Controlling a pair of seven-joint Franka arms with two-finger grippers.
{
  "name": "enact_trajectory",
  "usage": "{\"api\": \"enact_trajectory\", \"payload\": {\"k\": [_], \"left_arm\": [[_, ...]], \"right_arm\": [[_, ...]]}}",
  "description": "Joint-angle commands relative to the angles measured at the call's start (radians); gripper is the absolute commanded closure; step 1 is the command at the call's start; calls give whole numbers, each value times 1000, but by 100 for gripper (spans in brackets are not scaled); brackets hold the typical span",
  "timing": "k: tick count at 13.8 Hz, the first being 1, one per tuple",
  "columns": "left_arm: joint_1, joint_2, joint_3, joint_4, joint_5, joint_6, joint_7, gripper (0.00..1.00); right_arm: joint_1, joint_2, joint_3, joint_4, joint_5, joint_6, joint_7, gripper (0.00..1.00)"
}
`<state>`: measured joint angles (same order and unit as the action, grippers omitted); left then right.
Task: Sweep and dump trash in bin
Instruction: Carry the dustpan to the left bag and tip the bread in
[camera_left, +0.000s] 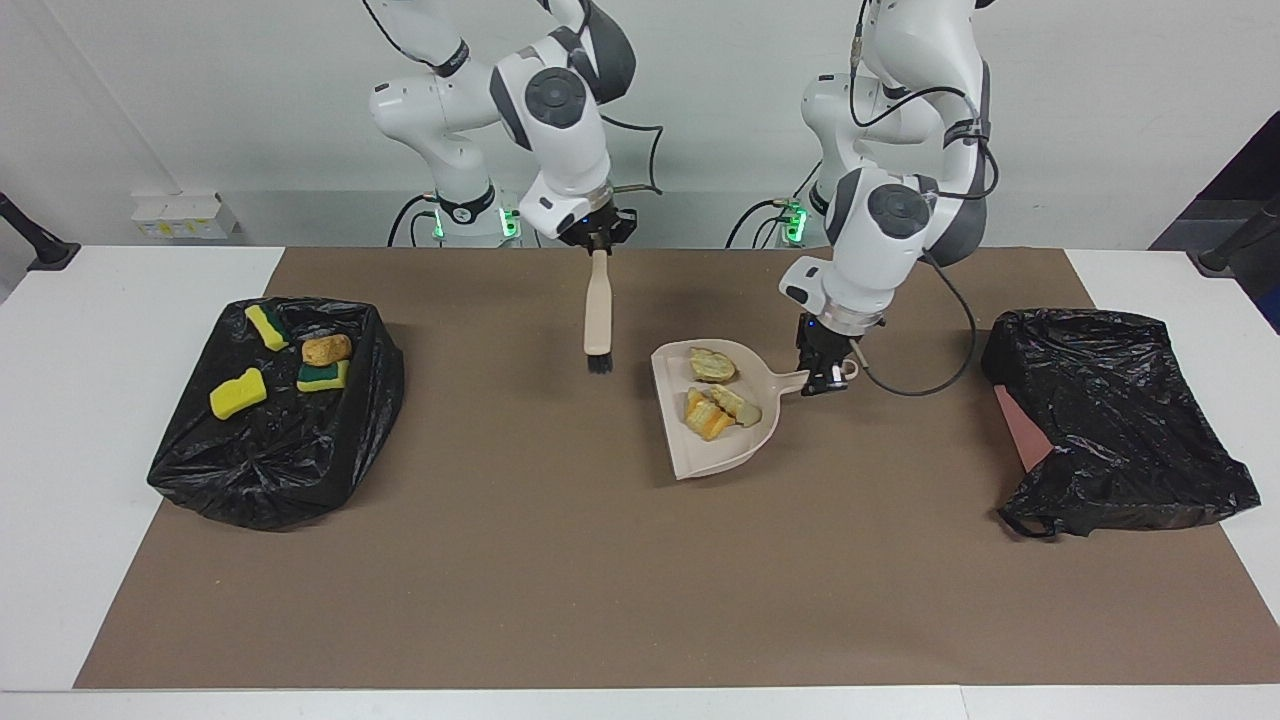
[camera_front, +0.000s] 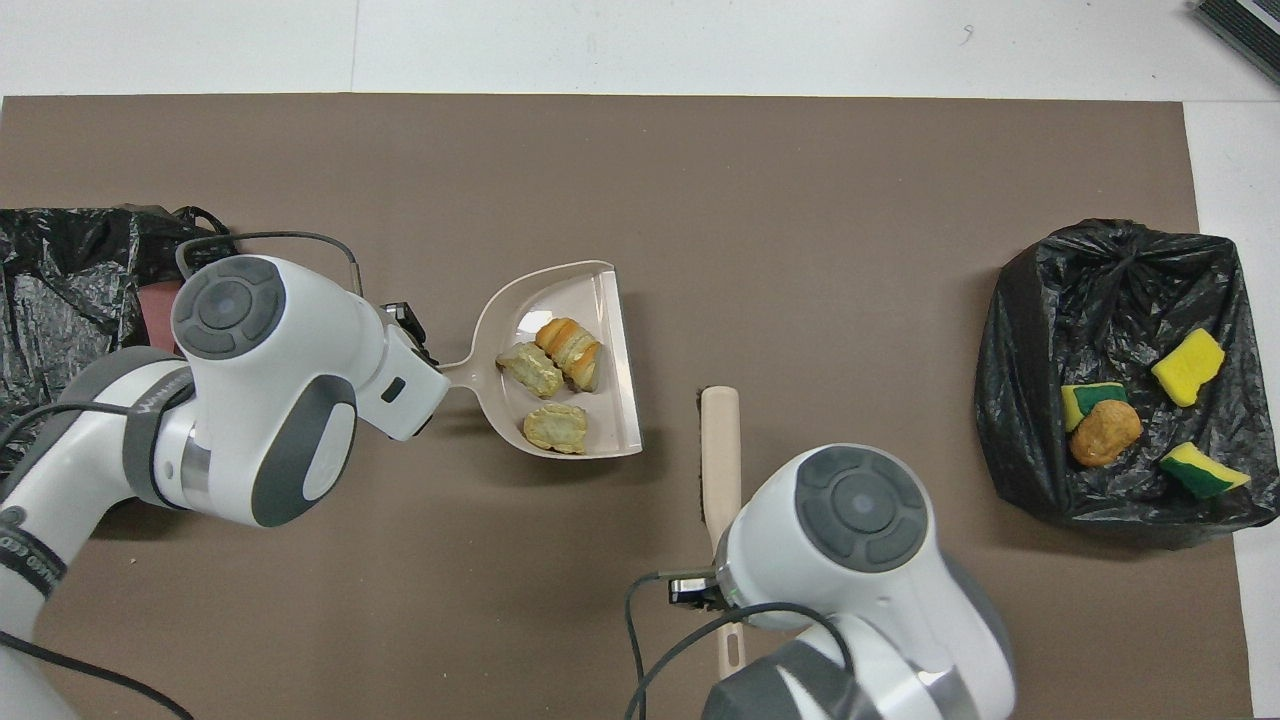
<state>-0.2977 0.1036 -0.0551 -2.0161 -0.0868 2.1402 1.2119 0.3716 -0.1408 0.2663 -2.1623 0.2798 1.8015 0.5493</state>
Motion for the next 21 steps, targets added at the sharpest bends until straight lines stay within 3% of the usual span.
{"api": "enact_trajectory", "payload": {"k": [1, 5, 7, 9, 12, 14, 15, 21], "left_arm": [[46, -24, -2, 85, -36, -103, 107, 100], [171, -35, -2, 200, -97, -236, 194, 100], [251, -38, -5, 218, -109, -279, 270, 100], [320, -25, -2, 290, -111, -342, 342, 100], [428, -25, 6, 300, -96, -344, 434, 100], [515, -25, 7, 304, -85, -350, 558, 100], [552, -25, 9, 306, -67, -356, 596, 100], [728, 4, 9, 381, 160, -368, 690, 100]], "right_arm": [[67, 49, 4, -25, -13, 88, 81, 100], [176, 153, 4, -45, -11, 200, 164, 100], [208, 178, 4, -64, -11, 283, 193, 100], [211, 188, 4, -71, -13, 288, 181, 99], [240, 190, 2, -105, -14, 326, 179, 84], [241, 199, 2, -100, -14, 334, 179, 45], [241, 201, 2, -93, -31, 329, 182, 0], [167, 167, -7, 18, -83, 322, 163, 0]]}}
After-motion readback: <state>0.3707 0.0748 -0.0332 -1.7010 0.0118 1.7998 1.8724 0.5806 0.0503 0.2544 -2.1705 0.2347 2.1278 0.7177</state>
